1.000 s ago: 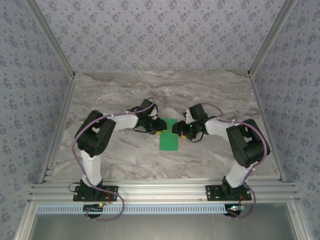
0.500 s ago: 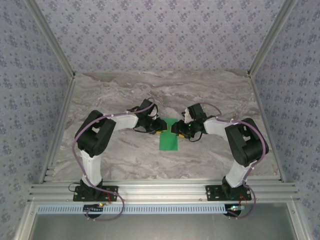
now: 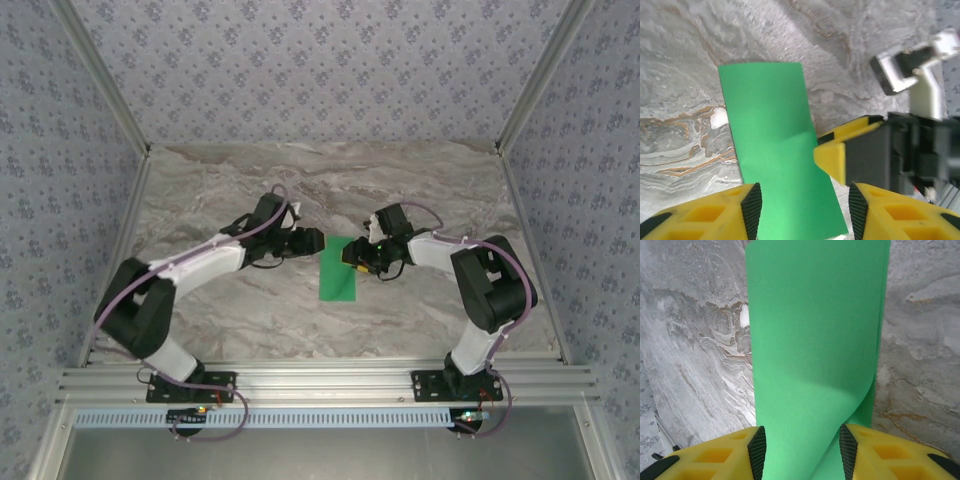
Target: Fold a paper plane with a square sheet of paper (fold left side to right side)
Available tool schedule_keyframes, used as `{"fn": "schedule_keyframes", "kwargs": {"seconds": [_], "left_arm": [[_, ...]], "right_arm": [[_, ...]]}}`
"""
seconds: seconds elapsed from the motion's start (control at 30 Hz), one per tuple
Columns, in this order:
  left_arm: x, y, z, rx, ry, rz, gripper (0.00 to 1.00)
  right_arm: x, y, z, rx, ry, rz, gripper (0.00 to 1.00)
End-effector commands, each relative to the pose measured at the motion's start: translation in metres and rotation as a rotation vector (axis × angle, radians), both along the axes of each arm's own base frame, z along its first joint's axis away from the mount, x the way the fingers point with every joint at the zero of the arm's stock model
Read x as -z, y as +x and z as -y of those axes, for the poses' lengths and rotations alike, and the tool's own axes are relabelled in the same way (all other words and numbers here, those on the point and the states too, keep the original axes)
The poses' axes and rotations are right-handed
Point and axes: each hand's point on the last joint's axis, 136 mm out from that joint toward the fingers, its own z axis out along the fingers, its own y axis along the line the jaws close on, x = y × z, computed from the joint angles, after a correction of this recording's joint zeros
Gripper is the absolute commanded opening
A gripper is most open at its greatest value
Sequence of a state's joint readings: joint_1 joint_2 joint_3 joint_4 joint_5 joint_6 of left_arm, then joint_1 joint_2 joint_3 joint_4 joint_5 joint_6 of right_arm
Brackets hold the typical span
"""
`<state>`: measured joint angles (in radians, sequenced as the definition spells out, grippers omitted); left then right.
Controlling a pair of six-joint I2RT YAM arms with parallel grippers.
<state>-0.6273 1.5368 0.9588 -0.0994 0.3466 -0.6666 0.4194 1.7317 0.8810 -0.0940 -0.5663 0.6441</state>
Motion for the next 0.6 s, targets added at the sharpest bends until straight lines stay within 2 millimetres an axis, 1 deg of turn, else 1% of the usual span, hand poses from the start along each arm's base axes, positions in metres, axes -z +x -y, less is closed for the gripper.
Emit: {"fn": "schedule_keyframes", "kwargs": {"seconds": [0.0,0.13,0.2,0.27,0.4,0.47,0.57], "left_arm": [[-0.009,-0.016,-0.006,0.052,0.023,0.120,0.54],[-0.011,-0.048,0.002,0.143,0.044,0.196,0.56],[-0.007,-0.062,0.009,0.185,0.053,0.213,0.56],[-0.002,-0.071,0.017,0.220,0.067,0.212,0.57],[0.013,-0.081,0.039,0.276,0.099,0.190,0.57],[0.016,-0.083,0.051,0.300,0.113,0.188,0.57],[0.023,-0.082,0.064,0.314,0.147,0.185,0.57]], "right_arm": [[0.003,-0.004,0.002,0.006,0.001,-0.045,0.47],[0.002,-0.003,0.001,0.015,0.009,-0.045,0.47],[0.001,-0.001,0.000,0.016,0.011,-0.041,0.47],[0.001,-0.001,-0.001,0.017,0.011,-0.042,0.47],[0.001,0.000,-0.001,0.020,0.011,-0.041,0.47],[0.000,0.000,-0.002,0.019,0.016,-0.040,0.47],[-0.001,0.000,-0.003,0.017,0.017,-0.037,0.47]]}}
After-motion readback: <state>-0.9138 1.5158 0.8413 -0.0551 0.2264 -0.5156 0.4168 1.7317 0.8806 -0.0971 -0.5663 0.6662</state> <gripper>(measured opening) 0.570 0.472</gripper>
